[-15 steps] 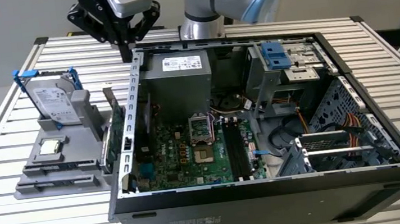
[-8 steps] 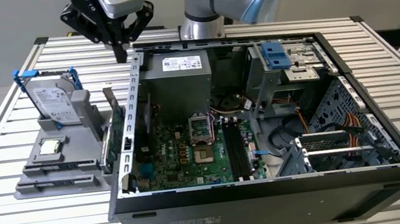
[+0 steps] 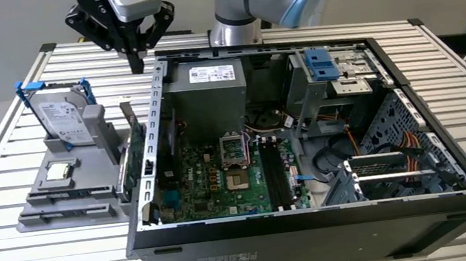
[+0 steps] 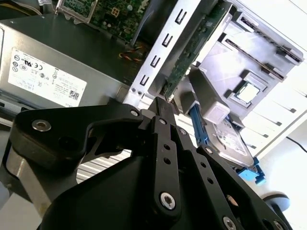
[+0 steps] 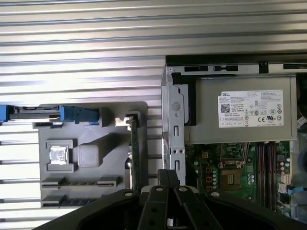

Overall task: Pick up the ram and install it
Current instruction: 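Reach for the ram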

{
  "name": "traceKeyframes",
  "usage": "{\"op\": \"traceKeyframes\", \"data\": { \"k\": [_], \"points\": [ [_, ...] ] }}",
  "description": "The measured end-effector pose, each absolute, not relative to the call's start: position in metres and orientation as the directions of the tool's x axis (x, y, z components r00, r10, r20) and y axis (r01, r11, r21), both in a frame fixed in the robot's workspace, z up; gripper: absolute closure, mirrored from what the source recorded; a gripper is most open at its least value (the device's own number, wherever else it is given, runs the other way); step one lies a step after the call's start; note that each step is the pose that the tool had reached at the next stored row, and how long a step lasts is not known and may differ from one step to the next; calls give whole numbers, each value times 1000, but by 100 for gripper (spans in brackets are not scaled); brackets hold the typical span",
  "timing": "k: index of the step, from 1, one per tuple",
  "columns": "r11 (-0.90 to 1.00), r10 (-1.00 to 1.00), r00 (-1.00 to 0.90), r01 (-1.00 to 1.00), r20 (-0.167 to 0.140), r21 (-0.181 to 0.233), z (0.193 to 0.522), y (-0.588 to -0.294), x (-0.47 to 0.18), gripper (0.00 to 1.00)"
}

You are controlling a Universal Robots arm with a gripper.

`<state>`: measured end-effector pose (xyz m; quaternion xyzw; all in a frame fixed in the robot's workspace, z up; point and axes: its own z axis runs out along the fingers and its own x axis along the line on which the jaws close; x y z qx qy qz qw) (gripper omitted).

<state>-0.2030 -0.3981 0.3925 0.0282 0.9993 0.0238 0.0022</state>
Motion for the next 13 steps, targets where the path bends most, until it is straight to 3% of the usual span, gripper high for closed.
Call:
{"op": "traceKeyframes", "data": {
  "k": [13],
  "points": [
    [997, 56, -998, 56, -2, 48, 392, -398, -210, 100]
  ]
}}
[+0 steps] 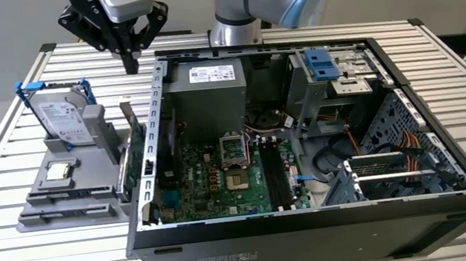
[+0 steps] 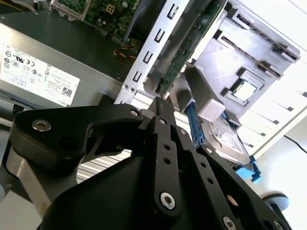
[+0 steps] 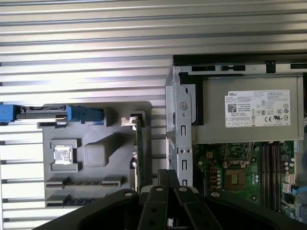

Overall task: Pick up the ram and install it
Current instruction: 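Reach for the ram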

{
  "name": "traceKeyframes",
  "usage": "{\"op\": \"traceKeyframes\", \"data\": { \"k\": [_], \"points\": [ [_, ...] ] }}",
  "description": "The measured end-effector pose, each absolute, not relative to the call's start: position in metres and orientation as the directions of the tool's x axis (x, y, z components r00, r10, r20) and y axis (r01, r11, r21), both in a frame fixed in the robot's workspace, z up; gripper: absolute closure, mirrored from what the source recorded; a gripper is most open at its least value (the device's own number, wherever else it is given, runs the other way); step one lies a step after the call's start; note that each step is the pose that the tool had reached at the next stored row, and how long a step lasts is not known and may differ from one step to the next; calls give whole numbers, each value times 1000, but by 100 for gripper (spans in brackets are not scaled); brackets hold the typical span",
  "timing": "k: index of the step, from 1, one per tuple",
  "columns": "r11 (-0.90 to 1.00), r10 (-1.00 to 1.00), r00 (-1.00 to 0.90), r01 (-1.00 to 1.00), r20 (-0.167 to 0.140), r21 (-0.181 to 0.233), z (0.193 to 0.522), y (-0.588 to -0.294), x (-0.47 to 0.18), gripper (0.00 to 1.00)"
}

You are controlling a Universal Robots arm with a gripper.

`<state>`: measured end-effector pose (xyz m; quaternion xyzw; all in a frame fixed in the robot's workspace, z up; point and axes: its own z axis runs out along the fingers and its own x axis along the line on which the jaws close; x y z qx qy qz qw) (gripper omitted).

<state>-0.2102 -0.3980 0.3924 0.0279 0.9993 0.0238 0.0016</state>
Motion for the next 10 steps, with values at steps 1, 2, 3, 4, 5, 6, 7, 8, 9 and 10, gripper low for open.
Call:
{"op": "traceKeyframes", "data": {
  "k": [1, 2, 3, 4, 5, 6, 7, 8, 9, 10],
  "points": [
    [997, 56, -998, 56, -2, 48, 392, -398, -210, 100],
    [997, 56, -998, 56, -2, 48, 392, -398, -210, 100],
    [997, 56, -998, 56, -2, 48, 392, -398, -210, 100],
    [997, 56, -998, 56, -2, 48, 392, -398, -210, 100],
    [997, 56, -998, 56, -2, 48, 392, -398, -210, 100],
    [997, 56, -998, 56, -2, 48, 392, -398, -210, 100],
    [997, 56, -998, 56, -2, 48, 392, -398, -210, 100],
    [997, 56, -998, 56, -2, 48, 392, -398, -210, 100],
    [997, 56, -998, 56, -2, 48, 392, -398, -211, 100],
    [997, 56, -998, 56, -2, 48, 392, -398, -211, 100]
  ]
}}
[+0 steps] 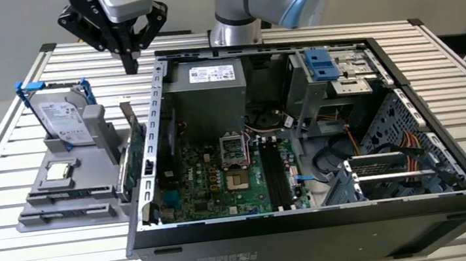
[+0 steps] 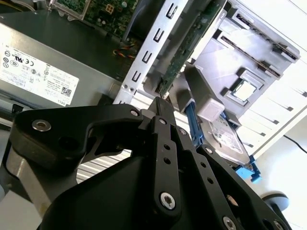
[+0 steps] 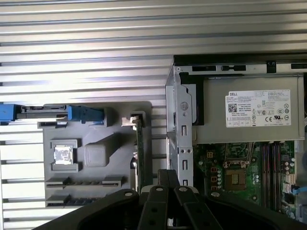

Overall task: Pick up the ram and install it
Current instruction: 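Reach for the ram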

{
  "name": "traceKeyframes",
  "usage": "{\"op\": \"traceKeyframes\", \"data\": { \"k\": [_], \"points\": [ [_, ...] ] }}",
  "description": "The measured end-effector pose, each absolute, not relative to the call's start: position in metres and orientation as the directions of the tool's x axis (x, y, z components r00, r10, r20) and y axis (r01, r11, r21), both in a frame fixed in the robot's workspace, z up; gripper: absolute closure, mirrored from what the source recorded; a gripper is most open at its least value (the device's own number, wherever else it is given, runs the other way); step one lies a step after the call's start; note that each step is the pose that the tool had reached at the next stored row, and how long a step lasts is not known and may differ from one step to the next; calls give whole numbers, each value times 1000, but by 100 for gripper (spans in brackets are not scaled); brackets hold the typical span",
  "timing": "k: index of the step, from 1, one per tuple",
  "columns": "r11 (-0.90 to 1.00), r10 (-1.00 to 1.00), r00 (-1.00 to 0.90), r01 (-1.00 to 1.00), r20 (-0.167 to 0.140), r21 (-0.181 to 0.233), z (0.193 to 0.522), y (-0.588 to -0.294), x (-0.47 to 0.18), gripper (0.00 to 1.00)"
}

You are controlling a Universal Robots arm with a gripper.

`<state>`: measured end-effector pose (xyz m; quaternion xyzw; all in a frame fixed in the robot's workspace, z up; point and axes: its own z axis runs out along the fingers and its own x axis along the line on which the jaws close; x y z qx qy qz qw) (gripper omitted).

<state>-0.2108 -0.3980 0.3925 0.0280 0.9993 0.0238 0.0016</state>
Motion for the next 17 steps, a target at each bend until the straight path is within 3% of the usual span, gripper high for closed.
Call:
{"op": "traceKeyframes", "data": {
  "k": [17],
  "points": [
    [997, 56, -998, 55, -1, 48, 392, -398, -225, 100]
  ]
}}
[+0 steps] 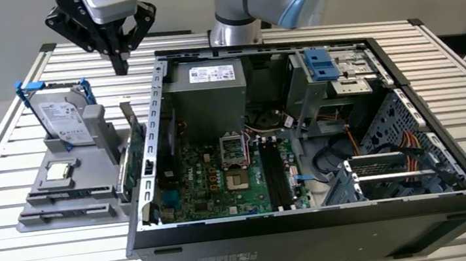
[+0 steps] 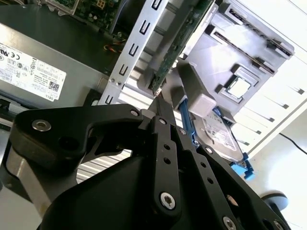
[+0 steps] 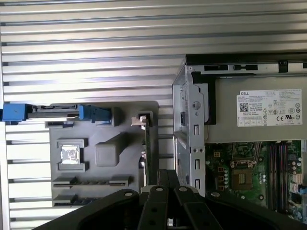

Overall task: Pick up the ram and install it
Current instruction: 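Reach for the ram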

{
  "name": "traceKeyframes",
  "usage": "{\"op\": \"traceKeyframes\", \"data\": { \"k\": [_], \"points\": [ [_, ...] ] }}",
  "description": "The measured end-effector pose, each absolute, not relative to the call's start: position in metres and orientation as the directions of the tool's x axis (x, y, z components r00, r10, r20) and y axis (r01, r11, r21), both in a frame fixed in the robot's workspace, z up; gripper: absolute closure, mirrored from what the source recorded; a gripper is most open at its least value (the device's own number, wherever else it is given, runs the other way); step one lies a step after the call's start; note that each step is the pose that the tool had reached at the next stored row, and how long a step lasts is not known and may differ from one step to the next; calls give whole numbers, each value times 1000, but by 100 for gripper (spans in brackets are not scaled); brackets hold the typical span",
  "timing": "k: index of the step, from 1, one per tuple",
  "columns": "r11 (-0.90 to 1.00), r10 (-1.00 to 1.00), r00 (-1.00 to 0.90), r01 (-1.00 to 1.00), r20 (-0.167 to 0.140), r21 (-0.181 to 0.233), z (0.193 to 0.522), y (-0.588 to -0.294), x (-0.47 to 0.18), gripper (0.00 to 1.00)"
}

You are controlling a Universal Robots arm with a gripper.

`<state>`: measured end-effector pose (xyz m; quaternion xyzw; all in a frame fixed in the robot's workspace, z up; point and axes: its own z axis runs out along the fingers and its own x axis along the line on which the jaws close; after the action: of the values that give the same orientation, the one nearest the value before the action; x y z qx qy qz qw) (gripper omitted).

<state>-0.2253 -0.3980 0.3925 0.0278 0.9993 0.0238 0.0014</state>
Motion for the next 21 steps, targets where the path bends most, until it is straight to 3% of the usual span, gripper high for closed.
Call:
{"op": "traceKeyframes", "data": {
  "k": [21],
  "points": [
    [997, 55, -998, 55, 2, 47, 392, -398, -241, 100]
  ]
}}
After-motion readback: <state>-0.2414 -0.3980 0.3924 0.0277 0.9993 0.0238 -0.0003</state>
